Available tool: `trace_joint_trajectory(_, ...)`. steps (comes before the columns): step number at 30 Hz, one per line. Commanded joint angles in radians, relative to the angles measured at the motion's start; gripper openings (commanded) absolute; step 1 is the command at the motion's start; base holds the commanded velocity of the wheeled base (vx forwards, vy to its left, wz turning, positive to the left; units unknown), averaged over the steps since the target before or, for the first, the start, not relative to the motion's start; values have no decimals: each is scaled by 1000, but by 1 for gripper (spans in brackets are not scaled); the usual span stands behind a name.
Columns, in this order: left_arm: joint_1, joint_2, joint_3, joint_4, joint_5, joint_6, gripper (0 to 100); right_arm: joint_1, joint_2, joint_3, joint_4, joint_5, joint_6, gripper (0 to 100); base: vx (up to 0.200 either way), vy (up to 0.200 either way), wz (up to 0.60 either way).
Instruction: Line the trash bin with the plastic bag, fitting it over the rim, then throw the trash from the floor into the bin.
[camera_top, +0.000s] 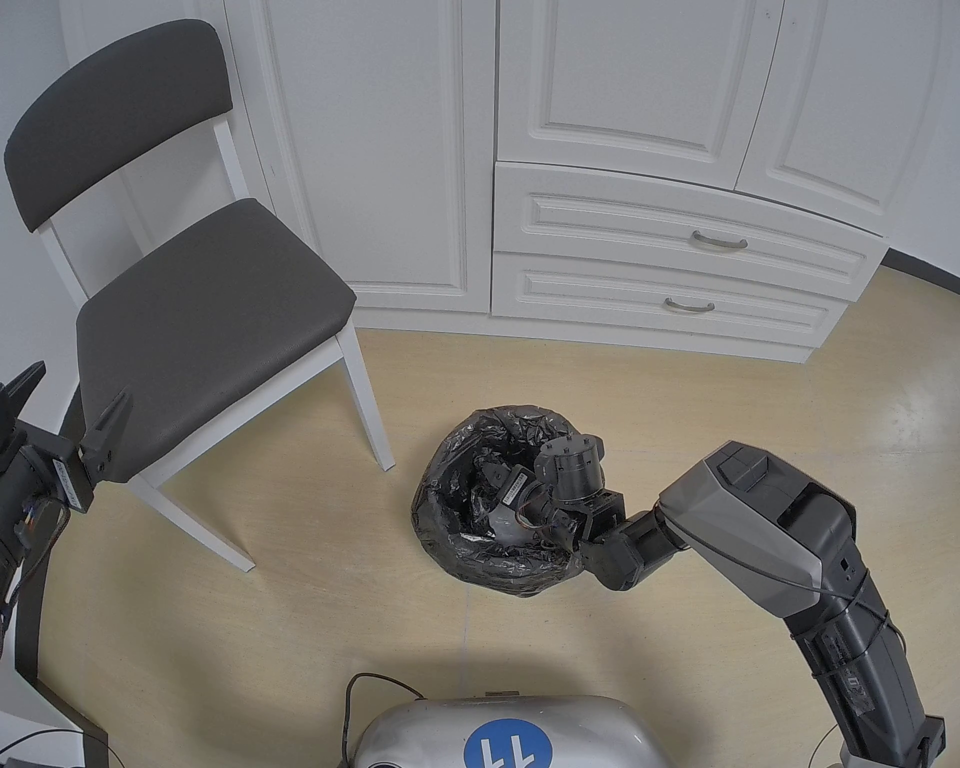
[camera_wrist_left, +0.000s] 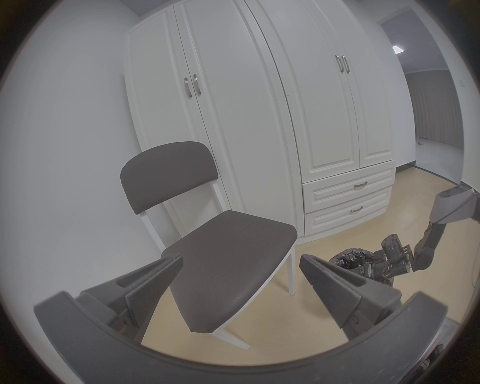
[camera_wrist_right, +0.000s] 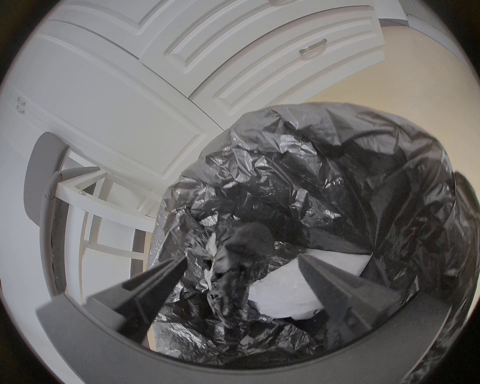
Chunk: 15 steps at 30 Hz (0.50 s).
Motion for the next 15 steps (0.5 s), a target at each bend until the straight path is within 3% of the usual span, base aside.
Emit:
trace_joint_trajectory(1, -1, -4, 1, -1, 1, 1, 100, -2, -1, -5, -11, -8, 0, 100, 0, 0, 0)
trace_joint_trajectory(15, -1, -1, 6, 0, -1, 1, 100, 8, -139, 96, -12, -2, -23, 100, 0, 0, 0)
